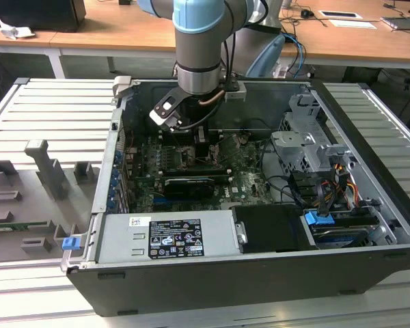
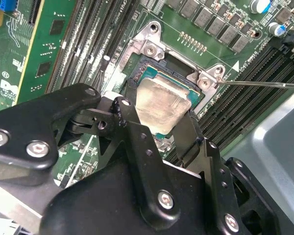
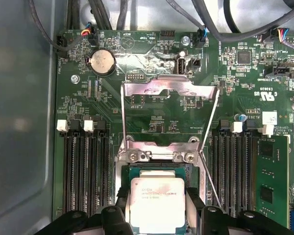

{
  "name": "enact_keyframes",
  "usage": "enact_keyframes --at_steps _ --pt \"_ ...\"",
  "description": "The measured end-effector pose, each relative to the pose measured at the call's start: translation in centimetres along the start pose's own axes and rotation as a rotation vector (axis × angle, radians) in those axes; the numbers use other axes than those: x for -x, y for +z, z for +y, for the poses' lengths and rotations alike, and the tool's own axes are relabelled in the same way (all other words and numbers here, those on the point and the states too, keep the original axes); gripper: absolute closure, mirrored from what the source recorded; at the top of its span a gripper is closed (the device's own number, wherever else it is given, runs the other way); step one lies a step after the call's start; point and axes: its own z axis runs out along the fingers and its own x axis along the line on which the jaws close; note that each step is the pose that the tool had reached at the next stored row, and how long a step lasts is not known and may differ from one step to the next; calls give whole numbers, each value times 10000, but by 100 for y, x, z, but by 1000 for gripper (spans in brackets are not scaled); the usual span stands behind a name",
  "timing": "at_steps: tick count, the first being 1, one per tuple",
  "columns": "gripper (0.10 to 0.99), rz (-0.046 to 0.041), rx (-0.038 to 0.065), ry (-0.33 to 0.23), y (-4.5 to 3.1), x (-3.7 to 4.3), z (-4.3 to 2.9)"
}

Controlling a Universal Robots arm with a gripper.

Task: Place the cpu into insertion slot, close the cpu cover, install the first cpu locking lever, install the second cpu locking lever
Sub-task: 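Place the cpu into insertion slot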

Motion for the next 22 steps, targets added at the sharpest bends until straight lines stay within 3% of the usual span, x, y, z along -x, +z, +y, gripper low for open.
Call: enact_keyframes --at_steps 16,17,18,22 --pt "549 -7 -2 96 6 35 4" --pt "537 -8 -2 95 6 36 4" --pt "471 -7 -2 96 7 35 4" --pt "471 -4 -1 95 8 30 5"
